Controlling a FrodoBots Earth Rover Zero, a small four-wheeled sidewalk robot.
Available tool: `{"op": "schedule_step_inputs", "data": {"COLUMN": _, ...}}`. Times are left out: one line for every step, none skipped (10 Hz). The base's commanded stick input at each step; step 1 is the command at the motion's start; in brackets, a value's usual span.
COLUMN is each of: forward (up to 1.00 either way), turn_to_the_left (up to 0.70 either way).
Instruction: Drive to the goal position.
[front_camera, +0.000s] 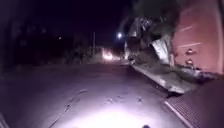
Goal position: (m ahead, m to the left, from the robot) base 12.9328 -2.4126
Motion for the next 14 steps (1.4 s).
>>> {"op": "schedule_step_inputs", "data": {"forward": 0.70, "turn_to_the_left": 0.00}}
{"op": "schedule_step_inputs", "data": {"forward": 0.70, "turn_to_the_left": 0.00}}
{"op": "schedule_step_inputs", "data": {"forward": 0.70, "turn_to_the_left": 0.00}}
{"op": "schedule_step_inputs", "data": {"forward": 0.70, "turn_to_the_left": 0.00}}
{"op": "schedule_step_inputs", "data": {"forward": 0.70, "turn_to_the_left": 0.00}}
{"op": "schedule_step_inputs", "data": {"forward": 0.70, "turn_to_the_left": 0.00}}
{"op": "schedule_step_inputs", "data": {"forward": 0.70, "turn_to_the_left": 0.00}}
{"op": "schedule_step_inputs", "data": {"forward": 0.70, "turn_to_the_left": 0.00}}
{"op": "schedule_step_inputs", "data": {"forward": 0.70, "turn_to_the_left": 0.00}}
{"op": "schedule_step_inputs", "data": {"forward": 0.70, "turn_to_the_left": 0.00}}
{"op": "schedule_step_inputs", "data": {"forward": 0.70, "turn_to_the_left": 0.00}}
{"op": "schedule_step_inputs", "data": {"forward": 0.70, "turn_to_the_left": 0.00}}
{"op": "schedule_step_inputs", "data": {"forward": 0.70, "turn_to_the_left": 0.00}}
{"op": "schedule_step_inputs", "data": {"forward": 0.70, "turn_to_the_left": 0.00}}
